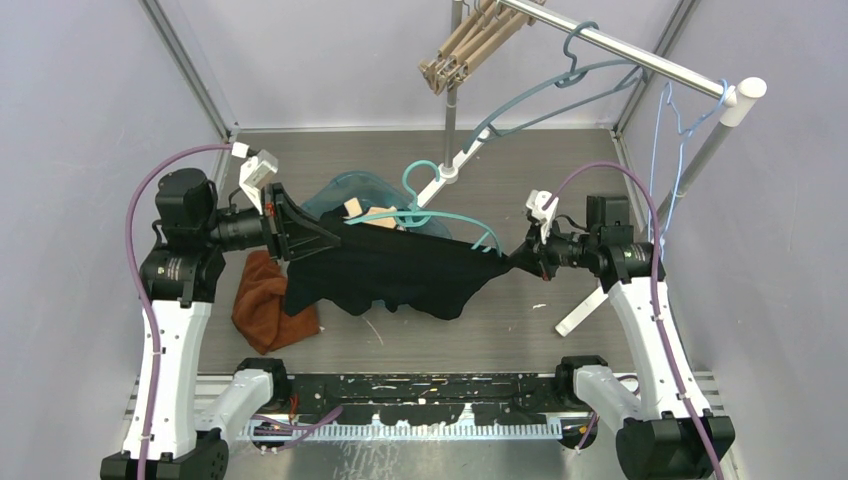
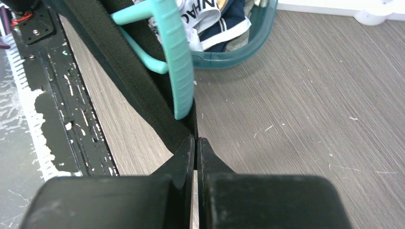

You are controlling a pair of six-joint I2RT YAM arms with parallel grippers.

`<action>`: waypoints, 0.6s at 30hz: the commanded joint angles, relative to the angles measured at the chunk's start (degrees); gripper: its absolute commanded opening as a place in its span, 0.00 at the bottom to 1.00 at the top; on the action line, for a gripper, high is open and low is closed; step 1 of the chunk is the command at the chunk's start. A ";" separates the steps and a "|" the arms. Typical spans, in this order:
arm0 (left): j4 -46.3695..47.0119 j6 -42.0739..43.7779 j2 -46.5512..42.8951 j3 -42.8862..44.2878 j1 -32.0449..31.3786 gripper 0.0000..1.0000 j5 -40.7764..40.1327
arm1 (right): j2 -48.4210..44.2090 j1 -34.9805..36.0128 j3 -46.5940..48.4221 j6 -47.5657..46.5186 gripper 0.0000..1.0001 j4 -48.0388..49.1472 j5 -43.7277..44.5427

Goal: Remove the underwear clipped to the hanger
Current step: Remove the underwear from the hanger.

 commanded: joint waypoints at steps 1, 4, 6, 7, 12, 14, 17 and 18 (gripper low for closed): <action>10.61 0.06 -1.56 4.08 1.69 0.00 -0.53 | -0.14 -2.62 -0.73 -6.36 0.01 -5.23 5.26; 14.99 -3.08 -1.59 1.59 1.46 0.00 -0.56 | 0.31 -2.34 0.58 -6.56 0.01 -6.67 -1.01; 16.79 -4.50 -1.62 0.42 1.32 0.00 -1.09 | 0.52 -1.98 1.32 -6.38 0.02 -7.17 -2.68; 17.28 -4.92 -1.61 0.05 1.25 0.00 -1.11 | 0.41 -1.95 1.63 -6.02 0.02 -7.01 -2.74; 17.48 -4.82 -1.93 -0.43 1.08 0.00 -1.76 | -1.60 -1.98 2.30 -2.32 0.04 -3.71 1.53; 17.50 -4.76 -1.98 -0.73 0.98 0.00 -1.52 | -2.17 -1.96 2.73 0.55 0.06 -1.32 4.35; 17.58 -4.42 -2.16 -1.47 0.63 0.00 -1.29 | -1.68 -1.91 4.86 3.65 0.15 -0.76 7.06; 17.59 -4.26 -2.15 -1.81 0.51 0.00 -1.22 | -1.47 -1.95 5.85 4.53 0.18 -0.75 7.69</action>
